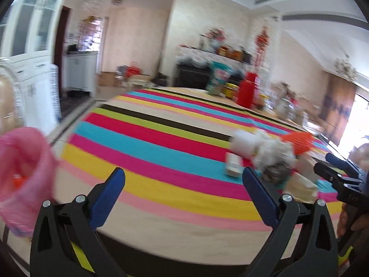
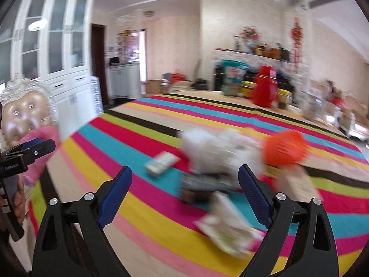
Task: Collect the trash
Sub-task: 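Move both tools back over the table, then grasp the crumpled paper bag with the right tool while the left tool grasps the black box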
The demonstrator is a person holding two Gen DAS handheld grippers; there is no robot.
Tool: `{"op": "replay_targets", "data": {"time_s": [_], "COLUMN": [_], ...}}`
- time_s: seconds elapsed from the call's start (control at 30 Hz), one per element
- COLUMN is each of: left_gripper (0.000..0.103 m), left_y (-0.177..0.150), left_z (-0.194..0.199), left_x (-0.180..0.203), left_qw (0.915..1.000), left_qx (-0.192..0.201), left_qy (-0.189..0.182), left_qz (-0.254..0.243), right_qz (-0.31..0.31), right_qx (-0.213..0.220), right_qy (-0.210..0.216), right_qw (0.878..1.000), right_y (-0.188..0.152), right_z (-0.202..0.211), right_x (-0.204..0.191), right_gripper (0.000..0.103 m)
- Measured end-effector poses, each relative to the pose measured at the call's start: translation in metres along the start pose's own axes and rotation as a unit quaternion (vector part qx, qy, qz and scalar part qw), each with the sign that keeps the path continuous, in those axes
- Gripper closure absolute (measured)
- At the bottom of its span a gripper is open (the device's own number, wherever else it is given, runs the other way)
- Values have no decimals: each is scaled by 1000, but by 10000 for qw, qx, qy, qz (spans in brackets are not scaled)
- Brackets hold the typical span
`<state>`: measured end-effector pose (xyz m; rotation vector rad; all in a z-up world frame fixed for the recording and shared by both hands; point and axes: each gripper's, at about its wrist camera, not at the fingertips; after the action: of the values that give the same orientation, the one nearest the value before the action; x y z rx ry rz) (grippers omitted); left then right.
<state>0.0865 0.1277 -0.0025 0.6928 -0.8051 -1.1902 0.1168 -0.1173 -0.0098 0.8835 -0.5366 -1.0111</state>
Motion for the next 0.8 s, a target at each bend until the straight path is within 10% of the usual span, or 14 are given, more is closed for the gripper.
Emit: {"op": "replay_targets", "data": {"time_s": [0.27, 0.8], "left_gripper": [5, 5], "left_y": [5, 1], "left_z": [-49, -61], "left_x": [87, 87], "left_qw": [9983, 9967], "left_qx": [-121, -181], "left_qy": [-152, 149], "left_qz": [-551, -780], "right_qz": [-298, 461], "right_qx": [-532, -1913], "right_qy": [-222, 193], "right_qw": [9979, 9803], "right_y": [-36, -35], "right_z": [-2, -75], "right_x": [61, 35], "right_gripper": [14, 23]}}
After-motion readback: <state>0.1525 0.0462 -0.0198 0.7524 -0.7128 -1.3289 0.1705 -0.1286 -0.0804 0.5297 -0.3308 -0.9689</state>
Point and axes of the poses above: each gripper's, at about its wrist camera, not at the fingertips, and z roughly against the way its jaws point, x to its right, y to its top, and after that the axes turned 6 degrees about -x, right-handed
